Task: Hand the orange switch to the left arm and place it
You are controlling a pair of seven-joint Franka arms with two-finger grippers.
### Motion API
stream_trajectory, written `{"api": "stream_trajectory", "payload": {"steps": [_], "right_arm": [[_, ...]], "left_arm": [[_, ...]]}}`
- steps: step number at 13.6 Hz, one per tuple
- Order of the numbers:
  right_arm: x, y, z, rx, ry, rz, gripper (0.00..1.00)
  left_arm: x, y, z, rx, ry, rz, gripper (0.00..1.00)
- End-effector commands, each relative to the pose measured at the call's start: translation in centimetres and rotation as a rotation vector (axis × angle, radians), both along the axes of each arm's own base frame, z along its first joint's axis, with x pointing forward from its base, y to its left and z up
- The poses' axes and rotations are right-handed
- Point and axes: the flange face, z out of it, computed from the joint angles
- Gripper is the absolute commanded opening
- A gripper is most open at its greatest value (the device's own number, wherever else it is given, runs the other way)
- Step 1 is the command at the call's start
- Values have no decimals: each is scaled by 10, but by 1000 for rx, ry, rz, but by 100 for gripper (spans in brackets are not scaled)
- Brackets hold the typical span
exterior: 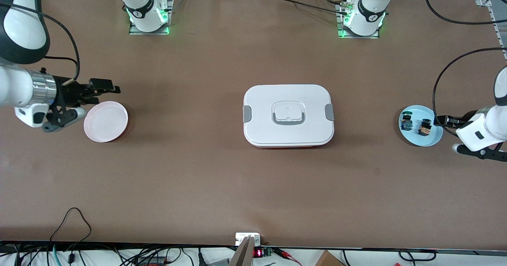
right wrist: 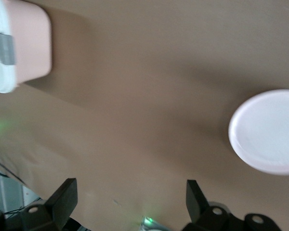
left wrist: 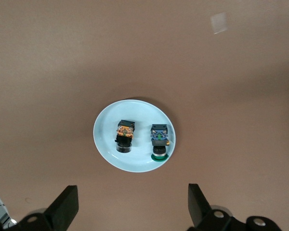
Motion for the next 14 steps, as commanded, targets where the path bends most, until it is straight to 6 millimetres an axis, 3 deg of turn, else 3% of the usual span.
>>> {"api": "stream_trajectory", "payload": {"steps": [1, 3, 5, 6, 9, 11, 14], "right_arm": [[-6, 7, 29, -197, 18, -91, 100], [-14, 15, 46, -367, -22, -24, 100], [-8, -7, 59, -399, -96, -61, 100], [3, -22, 64, -395, -174, -102, 100], [-6, -47, 73, -422, -152, -286, 100], [-13, -46, 72, -423, -118, -293, 100], [-34, -50, 66, -410, -145, -288, 100]], "left_arm": [[-12, -24, 30, 30, 30, -15, 100], [-20, -44, 64, -39, 0, -1, 100], [-27, -78, 90, 0, -27, -4, 100], [-32, -83, 104, -33, -37, 39, 100], [-56, -76, 137, -163, -55, 142, 100], [-68, -68, 140, -194, -56, 181, 100], [-85, -52, 128, -213, -122, 224, 100]]}}
